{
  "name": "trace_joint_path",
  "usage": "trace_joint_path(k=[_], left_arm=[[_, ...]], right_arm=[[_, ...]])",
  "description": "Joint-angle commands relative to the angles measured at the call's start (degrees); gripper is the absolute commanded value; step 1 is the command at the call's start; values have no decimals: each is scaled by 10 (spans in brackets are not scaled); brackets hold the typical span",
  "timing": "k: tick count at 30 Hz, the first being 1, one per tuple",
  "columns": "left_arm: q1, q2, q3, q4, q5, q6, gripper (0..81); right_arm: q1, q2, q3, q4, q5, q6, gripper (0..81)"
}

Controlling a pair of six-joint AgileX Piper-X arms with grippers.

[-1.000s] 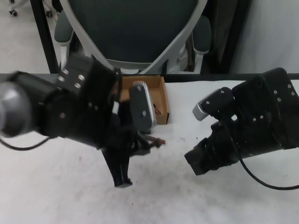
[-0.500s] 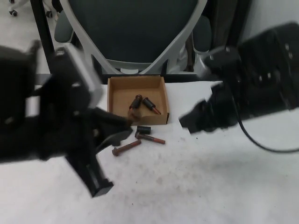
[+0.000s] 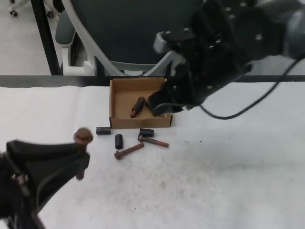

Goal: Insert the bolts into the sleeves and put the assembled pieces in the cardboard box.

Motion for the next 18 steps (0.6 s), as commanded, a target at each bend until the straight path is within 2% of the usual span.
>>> trace_joint_path(k=[1,4,10,15,18], left_arm=[[1,-19,8,19,-1,-7,8],[1,-35,13,45,-1,-6,8],[1,-57,13,54,-1,-6,8],[1,-64,13,62,-1,-6,8],[1,-64,13,76,-1,-6,8]], right_arm=[[25,51,-60,23,-15,27,316],[36,87,-89,24,-27,48,318],[48,170,-168,26,-55,103,422],[50,229,-237,47,-49,111,422],[52,254,-268,52,-19,111,422]])
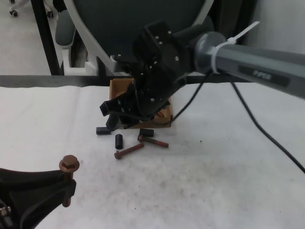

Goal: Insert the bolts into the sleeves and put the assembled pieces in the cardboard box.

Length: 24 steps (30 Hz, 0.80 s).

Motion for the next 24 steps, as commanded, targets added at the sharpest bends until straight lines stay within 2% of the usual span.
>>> trace_joint_path(k=[1,5,16,24], left_arm=[[1,-6,-1,8,-1,-2,8],[1,-6,-1,13,-1,-2,8],[1,-6,-1,13,-1,-2,8],[1,-7,-1,12,-1,-2,8]], right_arm=[[2,15,-36,9,34,5,422],[6,40,-69,25,65,5,422],[23,88,-112,114,95,6,422],[31,98,-112,93,114,8,422]])
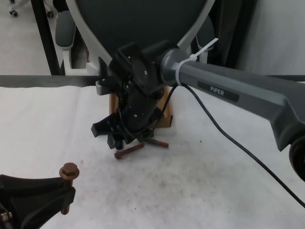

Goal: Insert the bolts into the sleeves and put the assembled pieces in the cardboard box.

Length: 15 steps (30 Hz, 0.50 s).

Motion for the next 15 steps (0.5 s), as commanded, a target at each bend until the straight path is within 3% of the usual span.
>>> trace_joint_path(k=[1,15], left_arm=[[1,-8,-1,-3,-1,-2,8],[1,-8,-1,-3,-1,-2,8]], right_arm=[[3,5,-7,-14,10,4,422],[4,48,-27,-44,26,44,420]])
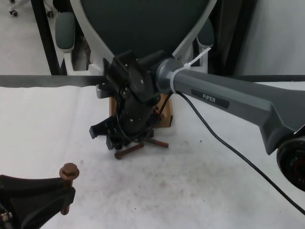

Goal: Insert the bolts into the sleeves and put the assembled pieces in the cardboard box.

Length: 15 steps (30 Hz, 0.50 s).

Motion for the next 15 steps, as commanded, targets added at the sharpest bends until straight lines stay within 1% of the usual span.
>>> trace_joint_path(k=[1,3,4,10,13,15], left_arm=[[1,-8,-1,-5,-1,-2,8],[1,-8,-1,-5,-1,-2,8],[1,-8,-1,-5,-1,-2,8],[1,-8,-1,-5,-1,-2,8],[1,-8,-1,-5,-1,-2,8],[1,-8,-1,-5,-1,-2,8]], right_arm=[[2,12,-10,-11,9,7,420],[2,12,-11,-11,23,9,410],[2,12,-11,-8,27,9,384],[2,12,-11,34,25,-5,115],[2,12,-11,55,25,-10,6],[2,10,-11,65,25,-17,2]])
